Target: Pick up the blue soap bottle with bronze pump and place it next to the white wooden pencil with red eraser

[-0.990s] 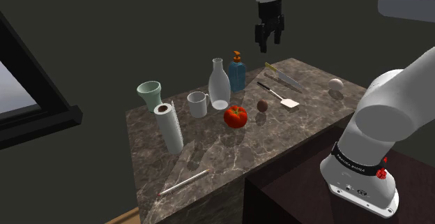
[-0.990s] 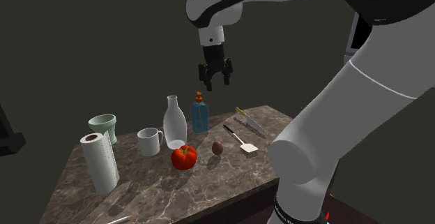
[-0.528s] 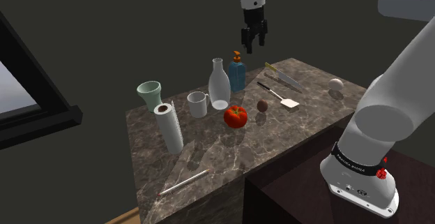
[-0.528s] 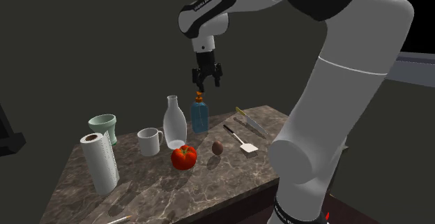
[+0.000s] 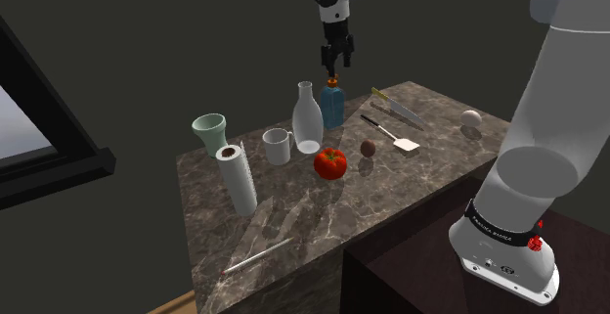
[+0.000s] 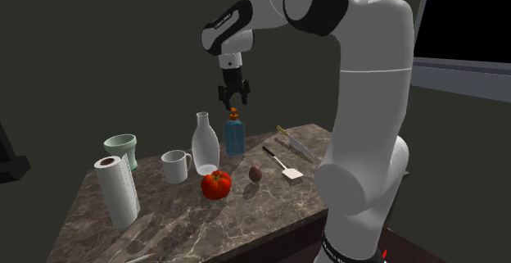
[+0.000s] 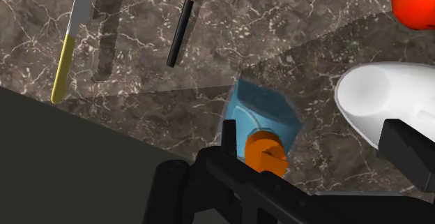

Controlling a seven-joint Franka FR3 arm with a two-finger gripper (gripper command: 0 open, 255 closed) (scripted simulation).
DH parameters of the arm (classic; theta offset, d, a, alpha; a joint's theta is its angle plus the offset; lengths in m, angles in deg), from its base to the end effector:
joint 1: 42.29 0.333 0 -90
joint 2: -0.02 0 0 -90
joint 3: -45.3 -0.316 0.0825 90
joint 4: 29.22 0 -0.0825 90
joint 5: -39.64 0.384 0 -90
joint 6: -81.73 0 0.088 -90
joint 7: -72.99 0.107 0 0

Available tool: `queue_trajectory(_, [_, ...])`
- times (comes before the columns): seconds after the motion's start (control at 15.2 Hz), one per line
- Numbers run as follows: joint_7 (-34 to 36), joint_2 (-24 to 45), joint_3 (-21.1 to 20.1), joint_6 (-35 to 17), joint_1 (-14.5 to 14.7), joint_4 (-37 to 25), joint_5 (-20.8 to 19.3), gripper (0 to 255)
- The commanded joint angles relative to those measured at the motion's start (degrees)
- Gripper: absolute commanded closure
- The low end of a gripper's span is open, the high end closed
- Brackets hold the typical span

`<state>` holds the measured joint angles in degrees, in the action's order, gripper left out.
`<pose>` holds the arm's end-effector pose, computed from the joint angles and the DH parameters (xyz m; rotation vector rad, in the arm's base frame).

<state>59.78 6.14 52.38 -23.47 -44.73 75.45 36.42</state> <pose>0.5727 -0.0984 0.4648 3.0883 0.1264 -0.1672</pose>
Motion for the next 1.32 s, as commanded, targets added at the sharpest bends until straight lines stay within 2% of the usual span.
queue_trajectory(0.0, [-1.74, 5.43, 0.19, 0.84, -0.49, -6.40, 0.86, 0])
queue_trajectory(0.13, [-3.06, 10.26, 0.13, 1.43, -0.98, -11.90, 1.64, 0])
queue_trajectory(0.2, [-3.10, 10.43, 0.10, 1.46, -1.02, -12.09, 1.66, 0])
queue_trajectory(0.66, [-3.10, 11.01, 0.12, -4.19, -1.15, -7.04, 1.68, 0])
queue_trajectory(1.19, [-3.10, 11.01, 0.12, -4.18, -1.15, -7.03, 1.68, 0])
queue_trajectory(1.25, [-3.10, 11.01, 0.12, -4.18, -1.15, -7.03, 1.68, 255])
